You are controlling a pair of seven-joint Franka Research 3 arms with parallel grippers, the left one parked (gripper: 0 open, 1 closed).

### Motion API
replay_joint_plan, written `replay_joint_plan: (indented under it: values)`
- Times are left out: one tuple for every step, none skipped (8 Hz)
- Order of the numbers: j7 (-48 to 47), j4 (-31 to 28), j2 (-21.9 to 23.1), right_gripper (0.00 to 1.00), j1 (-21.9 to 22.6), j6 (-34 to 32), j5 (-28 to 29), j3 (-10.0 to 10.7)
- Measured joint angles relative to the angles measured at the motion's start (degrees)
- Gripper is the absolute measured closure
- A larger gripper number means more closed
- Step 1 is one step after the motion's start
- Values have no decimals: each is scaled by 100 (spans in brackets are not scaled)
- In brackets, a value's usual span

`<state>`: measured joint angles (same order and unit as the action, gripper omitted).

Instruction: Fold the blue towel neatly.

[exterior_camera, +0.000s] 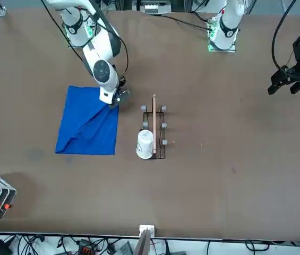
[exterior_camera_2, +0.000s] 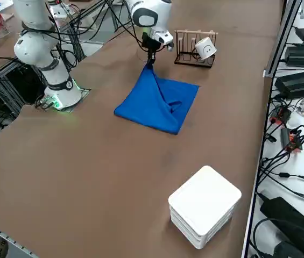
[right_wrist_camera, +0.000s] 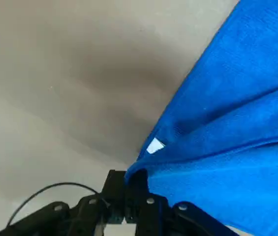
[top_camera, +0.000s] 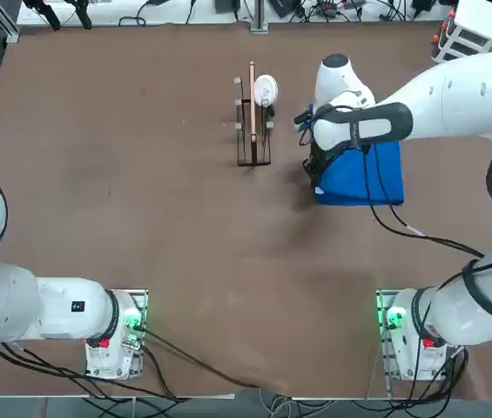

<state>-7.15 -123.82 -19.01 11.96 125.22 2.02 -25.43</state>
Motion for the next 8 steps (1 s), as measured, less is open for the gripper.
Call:
replay_joint_plan:
  values:
    - [-1,0,-44,98,13,0,0,3]
    - [-2,0,-89,97,30,1,-1,3]
    - [-2,0,-133,97,58,3,-1,3]
    - [-4,1,-159,97,91,7,-1,3]
    - [-9,1,-169,96,121,8,-1,3]
    - [-13,1,-173,96,141,8,-1,3]
    - [-16,1,-187,89,150,8,-1,4]
    - [-17,6,-223,85,157,9,-1,4]
